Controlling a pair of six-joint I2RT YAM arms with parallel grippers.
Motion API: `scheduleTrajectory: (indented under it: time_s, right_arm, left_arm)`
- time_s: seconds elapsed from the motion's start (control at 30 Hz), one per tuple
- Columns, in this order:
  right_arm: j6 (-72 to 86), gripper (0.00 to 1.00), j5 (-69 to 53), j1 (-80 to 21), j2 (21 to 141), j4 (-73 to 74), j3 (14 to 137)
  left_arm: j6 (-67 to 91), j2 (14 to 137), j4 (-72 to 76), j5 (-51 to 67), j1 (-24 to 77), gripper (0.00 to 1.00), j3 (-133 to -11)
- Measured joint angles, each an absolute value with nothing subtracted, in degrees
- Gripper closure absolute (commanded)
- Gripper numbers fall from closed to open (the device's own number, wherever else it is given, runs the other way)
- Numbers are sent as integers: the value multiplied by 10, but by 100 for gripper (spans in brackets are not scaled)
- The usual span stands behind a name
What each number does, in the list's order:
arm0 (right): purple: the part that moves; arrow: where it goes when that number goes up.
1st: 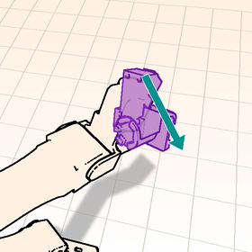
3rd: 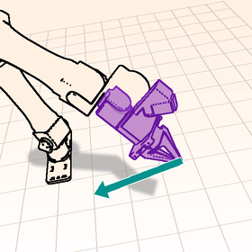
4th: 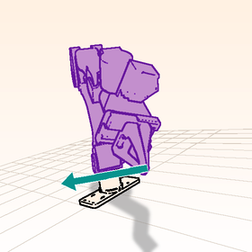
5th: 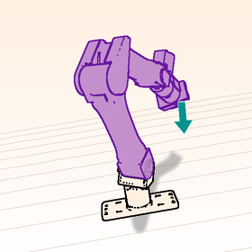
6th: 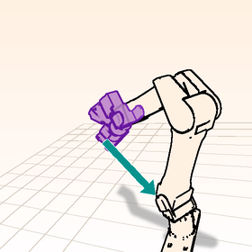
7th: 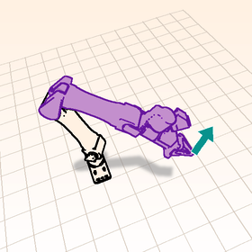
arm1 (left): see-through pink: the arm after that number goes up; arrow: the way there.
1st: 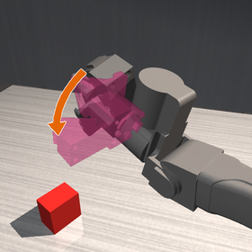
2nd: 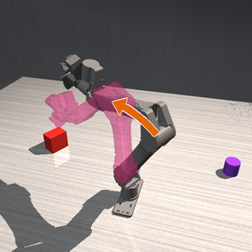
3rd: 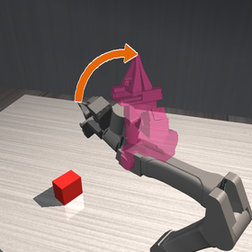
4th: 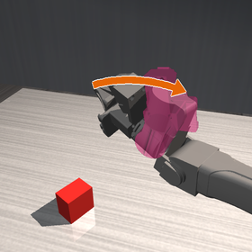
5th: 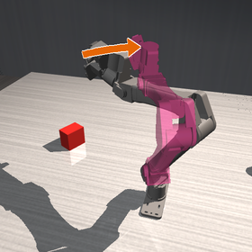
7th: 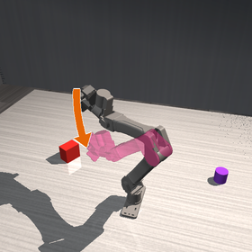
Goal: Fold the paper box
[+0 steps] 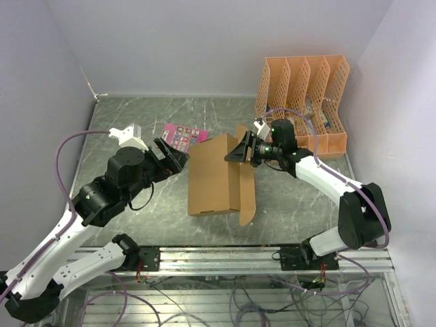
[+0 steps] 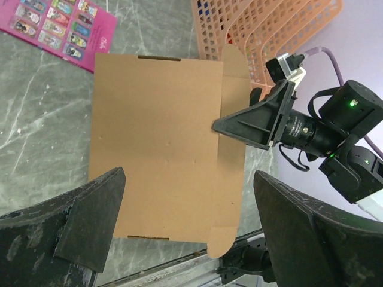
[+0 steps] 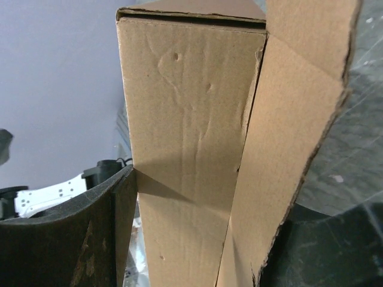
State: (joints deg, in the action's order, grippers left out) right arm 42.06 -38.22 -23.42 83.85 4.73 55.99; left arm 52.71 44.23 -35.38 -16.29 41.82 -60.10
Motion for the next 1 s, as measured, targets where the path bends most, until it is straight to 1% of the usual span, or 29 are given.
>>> scheduleTrajectory:
  time_s: [0.13, 0.23, 0.37, 0.47, 0.53, 0.7, 0.83, 1.0]
  right_arm:
    - [468, 57, -401, -238, 850, -28, 520]
    - [495, 51, -408, -245, 868, -79, 500]
    - [530, 45, -420, -252, 906, -135, 476]
    - [548, 38, -430, -252, 942, -156, 474]
    - [550, 32, -434, -252, 955, -164, 474]
    - [512, 17, -426, -253, 976, -159, 474]
    - [459, 11, -407, -253, 983, -118, 475]
    - [394, 7, -370, -253, 982, -42, 488]
  left_arm:
    - [529, 429, -353, -163, 418, 2, -572]
    - [534, 419, -349, -160, 418, 2, -540]
    - [544, 421, -333, -141, 418, 5, -494]
    - [548, 439, -321, -124, 418, 8, -470]
    - [549, 456, -308, -116, 418, 12, -455]
    - [548, 501, -277, -99, 418, 16, -428]
    - [538, 557, -254, -91, 418, 17, -428]
    - [515, 613, -248, -89, 418, 18, -434]
